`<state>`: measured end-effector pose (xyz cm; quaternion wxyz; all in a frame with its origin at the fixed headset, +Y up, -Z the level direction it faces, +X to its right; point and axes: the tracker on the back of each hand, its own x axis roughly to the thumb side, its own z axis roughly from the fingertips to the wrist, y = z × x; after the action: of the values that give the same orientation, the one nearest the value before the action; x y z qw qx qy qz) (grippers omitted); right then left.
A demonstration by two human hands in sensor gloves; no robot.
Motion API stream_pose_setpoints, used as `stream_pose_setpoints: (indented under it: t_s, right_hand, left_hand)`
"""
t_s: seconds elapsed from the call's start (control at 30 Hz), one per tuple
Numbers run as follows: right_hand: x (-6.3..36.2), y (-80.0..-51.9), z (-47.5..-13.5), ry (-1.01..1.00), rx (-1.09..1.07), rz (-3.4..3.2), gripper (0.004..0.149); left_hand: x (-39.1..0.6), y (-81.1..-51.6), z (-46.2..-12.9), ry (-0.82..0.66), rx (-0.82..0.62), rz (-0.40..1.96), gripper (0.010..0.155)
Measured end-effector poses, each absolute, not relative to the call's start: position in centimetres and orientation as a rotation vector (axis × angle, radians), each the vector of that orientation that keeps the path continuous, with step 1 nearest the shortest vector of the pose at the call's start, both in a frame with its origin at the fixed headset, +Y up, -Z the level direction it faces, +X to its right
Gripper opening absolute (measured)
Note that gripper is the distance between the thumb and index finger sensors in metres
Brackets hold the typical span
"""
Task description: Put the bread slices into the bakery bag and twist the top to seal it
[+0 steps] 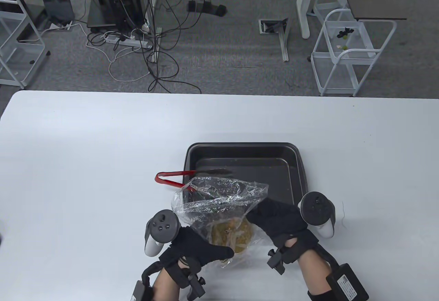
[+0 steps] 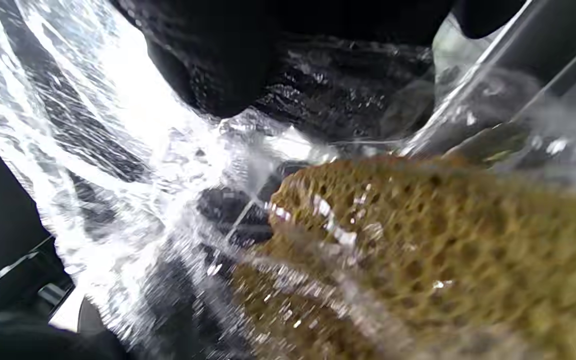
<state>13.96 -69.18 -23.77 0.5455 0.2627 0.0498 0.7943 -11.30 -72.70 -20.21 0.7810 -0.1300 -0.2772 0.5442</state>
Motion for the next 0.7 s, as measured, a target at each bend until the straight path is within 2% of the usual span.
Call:
stream_pose_setpoints:
  t_s: [0.17, 0.3, 0.43, 0.47, 0.53, 0.7]
  right_hand:
    - [10.8, -69.2, -21.4, 0.069, 0.689, 1.900, 0.040]
    - [9.5, -69.4, -20.2, 0.107, 0.610, 1.879, 0.042]
    - [9.0, -69.5, -20.0, 0.158, 0.742, 1.918, 0.048]
    - [8.8, -69.5, -20.1, 0.223, 0.774, 1.925, 0.050]
    - [8.8, -69.6, -20.4, 0.390, 0.815, 1.897, 0.058]
    - [10.3, -68.6, -21.5, 0.425, 0.764, 1.800, 0.067]
  left_hand:
    - [-10.4, -72.1, -19.4, -0.563, -0.175, 1.146, 0.137]
    - [-9.8, -71.7, -18.8, -0.529, -0.099, 1.006, 0.133]
    - [-9.7, -71.9, -18.5, -0.423, 0.010, 0.945, 0.117]
    - [-9.8, -72.1, -18.7, -0.382, 0.040, 0.938, 0.111]
    - [-10.0, -72.5, -19.0, -0.358, 0.023, 0.961, 0.106]
    - [-10.6, -72.7, -19.4, -0.342, -0.015, 1.050, 0.102]
